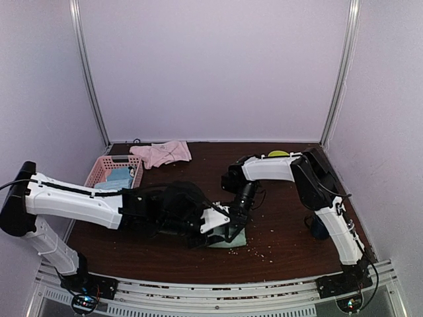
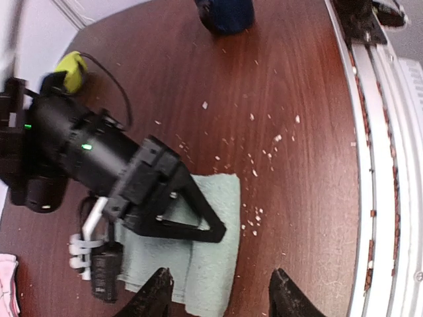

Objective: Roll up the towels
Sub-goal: Roll the towel at the center of the board.

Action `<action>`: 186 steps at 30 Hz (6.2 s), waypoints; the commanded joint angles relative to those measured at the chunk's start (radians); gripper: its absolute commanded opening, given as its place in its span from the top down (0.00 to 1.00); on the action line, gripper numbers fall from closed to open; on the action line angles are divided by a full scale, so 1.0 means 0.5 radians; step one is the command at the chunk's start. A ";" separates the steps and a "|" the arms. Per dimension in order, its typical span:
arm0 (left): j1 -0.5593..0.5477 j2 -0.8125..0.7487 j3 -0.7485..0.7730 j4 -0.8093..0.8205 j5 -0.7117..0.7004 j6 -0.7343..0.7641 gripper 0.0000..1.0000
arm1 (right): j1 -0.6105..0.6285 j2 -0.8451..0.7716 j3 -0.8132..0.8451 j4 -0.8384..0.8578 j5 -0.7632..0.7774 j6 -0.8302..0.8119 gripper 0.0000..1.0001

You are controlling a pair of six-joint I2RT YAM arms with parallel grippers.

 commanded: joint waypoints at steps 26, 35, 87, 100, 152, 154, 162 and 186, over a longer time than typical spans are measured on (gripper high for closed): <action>-0.108 0.850 0.164 0.013 -0.405 0.337 0.86 | -0.009 -0.134 -0.034 0.108 0.171 -0.006 0.82; -0.108 0.803 0.217 -0.156 -0.193 0.264 0.95 | -0.156 -0.486 0.043 0.176 0.189 0.148 0.70; 0.483 1.668 1.054 -1.040 2.100 -0.365 1.00 | -0.356 -2.162 -0.729 0.812 -0.016 0.203 0.65; 0.529 1.758 1.062 -1.003 2.127 -0.452 1.00 | 0.441 -2.207 -1.615 1.028 0.812 -0.062 0.63; 0.821 0.580 0.492 -0.537 0.941 -0.526 0.60 | 0.587 -1.302 -1.557 1.290 0.972 -0.042 0.94; 0.820 0.389 0.378 -0.431 0.790 -0.534 0.57 | 0.491 -1.156 -1.387 1.148 0.824 -0.076 0.94; 0.680 -0.237 -0.049 -0.045 0.137 -0.431 0.49 | 0.152 -0.623 -0.901 0.666 0.445 -0.263 0.95; -0.166 0.506 0.191 0.047 -0.380 0.398 0.37 | -0.022 -0.183 -0.602 0.460 0.303 -0.244 0.95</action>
